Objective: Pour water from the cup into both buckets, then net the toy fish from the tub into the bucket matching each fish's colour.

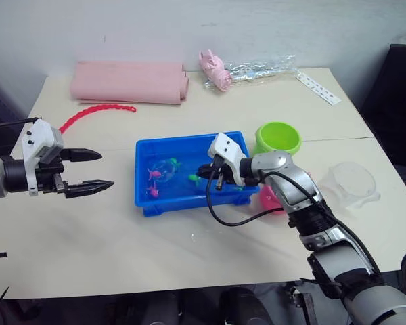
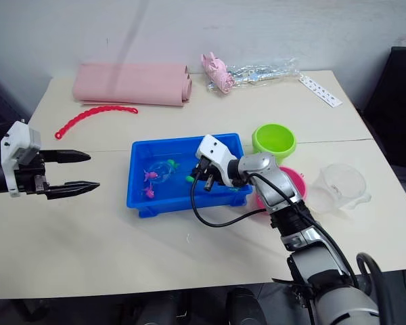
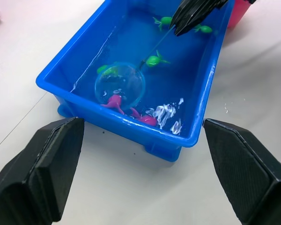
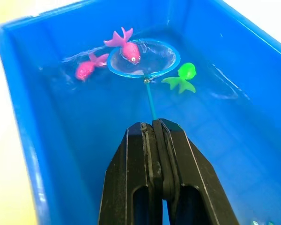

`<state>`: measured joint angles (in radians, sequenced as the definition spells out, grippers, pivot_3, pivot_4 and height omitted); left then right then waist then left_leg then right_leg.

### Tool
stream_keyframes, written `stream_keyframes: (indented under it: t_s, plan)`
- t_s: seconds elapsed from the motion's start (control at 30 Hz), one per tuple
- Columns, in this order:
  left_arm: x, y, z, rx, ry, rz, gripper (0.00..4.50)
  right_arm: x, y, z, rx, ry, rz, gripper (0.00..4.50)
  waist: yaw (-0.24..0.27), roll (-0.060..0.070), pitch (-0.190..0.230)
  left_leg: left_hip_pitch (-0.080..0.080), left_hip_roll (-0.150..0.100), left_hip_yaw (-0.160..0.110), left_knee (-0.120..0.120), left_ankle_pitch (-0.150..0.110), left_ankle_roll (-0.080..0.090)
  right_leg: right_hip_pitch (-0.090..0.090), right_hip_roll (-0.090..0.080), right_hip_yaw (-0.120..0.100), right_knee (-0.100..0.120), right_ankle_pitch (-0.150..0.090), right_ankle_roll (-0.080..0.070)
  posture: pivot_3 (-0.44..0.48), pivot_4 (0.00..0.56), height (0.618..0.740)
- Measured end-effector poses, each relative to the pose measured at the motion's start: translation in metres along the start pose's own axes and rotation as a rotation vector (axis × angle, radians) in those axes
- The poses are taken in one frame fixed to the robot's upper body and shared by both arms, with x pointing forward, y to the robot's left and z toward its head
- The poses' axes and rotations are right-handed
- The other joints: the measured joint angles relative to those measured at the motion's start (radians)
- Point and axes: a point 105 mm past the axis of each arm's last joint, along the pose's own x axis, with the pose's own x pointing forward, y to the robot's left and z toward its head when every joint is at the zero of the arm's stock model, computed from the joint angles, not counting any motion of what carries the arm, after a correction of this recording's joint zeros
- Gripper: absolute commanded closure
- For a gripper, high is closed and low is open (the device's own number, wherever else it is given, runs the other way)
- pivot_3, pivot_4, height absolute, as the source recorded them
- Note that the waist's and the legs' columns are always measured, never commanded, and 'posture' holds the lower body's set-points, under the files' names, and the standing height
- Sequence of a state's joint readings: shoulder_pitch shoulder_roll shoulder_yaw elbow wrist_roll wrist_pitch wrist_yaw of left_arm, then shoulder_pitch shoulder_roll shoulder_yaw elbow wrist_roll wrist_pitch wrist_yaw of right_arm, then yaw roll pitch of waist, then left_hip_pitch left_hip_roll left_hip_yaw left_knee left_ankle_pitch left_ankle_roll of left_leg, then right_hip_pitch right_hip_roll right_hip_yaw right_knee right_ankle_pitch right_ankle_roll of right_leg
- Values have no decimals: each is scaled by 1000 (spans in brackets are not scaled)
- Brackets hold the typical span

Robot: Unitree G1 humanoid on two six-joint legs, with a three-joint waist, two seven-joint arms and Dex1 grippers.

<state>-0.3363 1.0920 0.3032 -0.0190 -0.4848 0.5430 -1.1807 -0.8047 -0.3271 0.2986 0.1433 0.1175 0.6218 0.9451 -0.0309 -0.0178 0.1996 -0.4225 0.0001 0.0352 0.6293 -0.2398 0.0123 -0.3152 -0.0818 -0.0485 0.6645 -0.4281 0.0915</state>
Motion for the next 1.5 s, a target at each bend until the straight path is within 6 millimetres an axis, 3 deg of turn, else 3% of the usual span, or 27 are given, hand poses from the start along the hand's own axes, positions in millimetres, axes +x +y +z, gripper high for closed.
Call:
stream_keyframes:
  t_s: [0.2, 0.67, 0.8, 0.97, 1.07, 1.23, 1.5]
  plan:
    - [5, 0, 13, 2, -55, -32, 72, -31, 6, 14, 29, -67, -6, 4500, 5, 0, 0, 0, -1, 0, 0, 0, 0, 0, -1, 0, 0, 0, 0, 0, 150, 740]
    - [61, -41, 60, 7, -220, -453, 72, -160, 17, 12, 2, -102, -261, 4500, 9, 0, 0, 0, -1, 0, 1, 0, 1, 4, 0, 0, -3, 0, 0, 0, 150, 740]
    - [79, -50, 69, 27, -256, -560, 72, -195, 24, 1, 33, -54, -374, 4500, 14, 0, 0, 0, 0, 0, 0, 0, 1, 5, 2, 0, -4, 0, 0, 0, 150, 740]
    - [107, -57, 84, 69, -307, -685, 72, -253, 39, -18, 51, 56, -611, 4500, 38, 1, 0, 0, -1, 0, 2, 0, 1, 7, 2, -1, -4, 0, 0, 0, 150, 740]
    - [120, -57, 88, 94, -316, -724, 72, -274, 52, -30, 11, 165, -686, 4500, 45, 1, 0, 1, -1, 0, 3, 0, 1, 8, 2, 0, -4, 0, 1, 0, 150, 740]
    - [135, -57, 90, 115, -326, -750, 72, -293, 64, -39, -148, 330, -747, 4500, 45, 1, 0, 2, -1, 0, 3, 0, 1, 8, 3, 0, -4, 0, 1, 0, 150, 740]
    - [145, -55, 95, 133, -344, -745, 72, -294, 74, -38, -748, 634, -630, 4500, 47, 1, 0, 2, -2, 0, 4, 0, 1, 9, 3, 0, -5, 0, 1, 0, 150, 740]
